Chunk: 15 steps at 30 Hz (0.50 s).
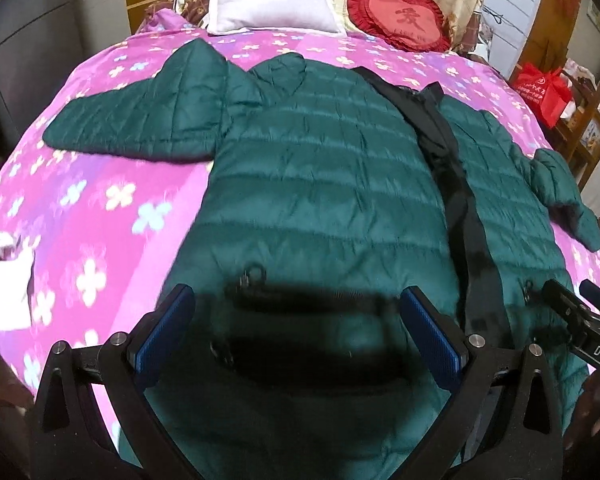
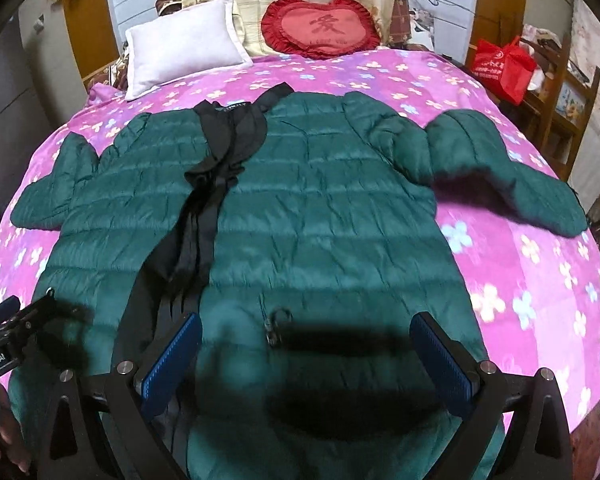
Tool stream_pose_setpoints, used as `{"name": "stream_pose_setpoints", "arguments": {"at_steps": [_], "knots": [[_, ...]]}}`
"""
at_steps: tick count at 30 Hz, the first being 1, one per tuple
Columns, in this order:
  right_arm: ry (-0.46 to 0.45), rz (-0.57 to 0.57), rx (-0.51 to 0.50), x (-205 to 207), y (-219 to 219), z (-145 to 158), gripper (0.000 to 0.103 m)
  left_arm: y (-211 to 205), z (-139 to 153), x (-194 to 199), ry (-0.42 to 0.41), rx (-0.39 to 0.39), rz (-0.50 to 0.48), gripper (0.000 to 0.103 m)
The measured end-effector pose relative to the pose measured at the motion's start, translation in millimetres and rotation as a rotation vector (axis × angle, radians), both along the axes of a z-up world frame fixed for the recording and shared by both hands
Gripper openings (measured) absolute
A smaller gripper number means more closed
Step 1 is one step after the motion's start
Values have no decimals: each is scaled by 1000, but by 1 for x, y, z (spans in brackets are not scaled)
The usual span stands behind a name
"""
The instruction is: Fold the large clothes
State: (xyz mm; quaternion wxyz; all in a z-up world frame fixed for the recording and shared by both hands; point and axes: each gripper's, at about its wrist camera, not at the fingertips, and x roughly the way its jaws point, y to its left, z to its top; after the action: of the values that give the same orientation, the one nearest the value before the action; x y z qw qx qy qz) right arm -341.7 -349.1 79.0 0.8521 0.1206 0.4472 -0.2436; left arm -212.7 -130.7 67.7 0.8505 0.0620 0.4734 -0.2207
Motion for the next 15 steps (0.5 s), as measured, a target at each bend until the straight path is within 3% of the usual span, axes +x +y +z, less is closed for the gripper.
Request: {"name": "stream_pose_setpoints", "arguments": {"at_steps": [15], "knots": [[12, -33, 38, -35, 0, -2, 103, -2, -2, -34, -16, 24, -38, 102]]}}
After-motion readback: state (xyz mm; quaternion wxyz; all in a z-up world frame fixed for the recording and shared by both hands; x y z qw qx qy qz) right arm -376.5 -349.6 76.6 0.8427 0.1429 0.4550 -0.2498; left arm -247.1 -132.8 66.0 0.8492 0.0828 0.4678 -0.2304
